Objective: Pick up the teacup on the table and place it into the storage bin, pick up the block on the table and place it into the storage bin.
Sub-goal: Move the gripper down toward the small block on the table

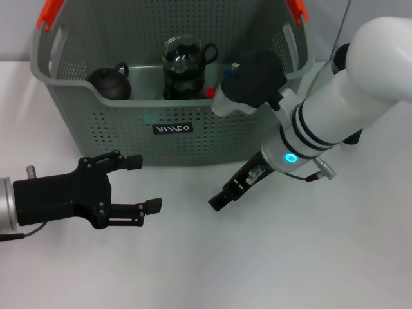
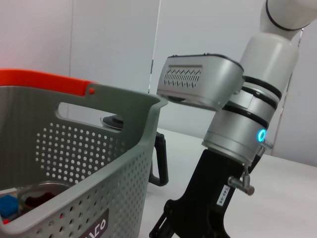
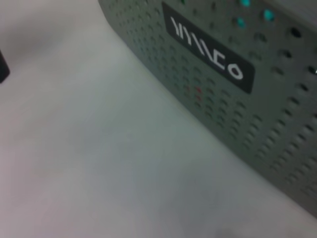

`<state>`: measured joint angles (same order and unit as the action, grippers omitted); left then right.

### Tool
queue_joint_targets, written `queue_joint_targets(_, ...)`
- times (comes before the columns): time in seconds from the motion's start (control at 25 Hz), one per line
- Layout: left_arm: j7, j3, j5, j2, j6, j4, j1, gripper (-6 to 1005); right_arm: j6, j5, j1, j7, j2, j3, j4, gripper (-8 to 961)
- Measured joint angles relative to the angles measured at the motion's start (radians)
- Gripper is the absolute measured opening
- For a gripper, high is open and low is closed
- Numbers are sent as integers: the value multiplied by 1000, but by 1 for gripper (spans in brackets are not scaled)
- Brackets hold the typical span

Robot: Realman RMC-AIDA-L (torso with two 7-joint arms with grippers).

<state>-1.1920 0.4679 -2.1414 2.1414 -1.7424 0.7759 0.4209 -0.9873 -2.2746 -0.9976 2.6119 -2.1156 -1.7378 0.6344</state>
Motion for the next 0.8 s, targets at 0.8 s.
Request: queue_joint_targets(0.8,0,-3,0,-2,-2,0,4,947,46,30,-4,22,2,-56,-5,694)
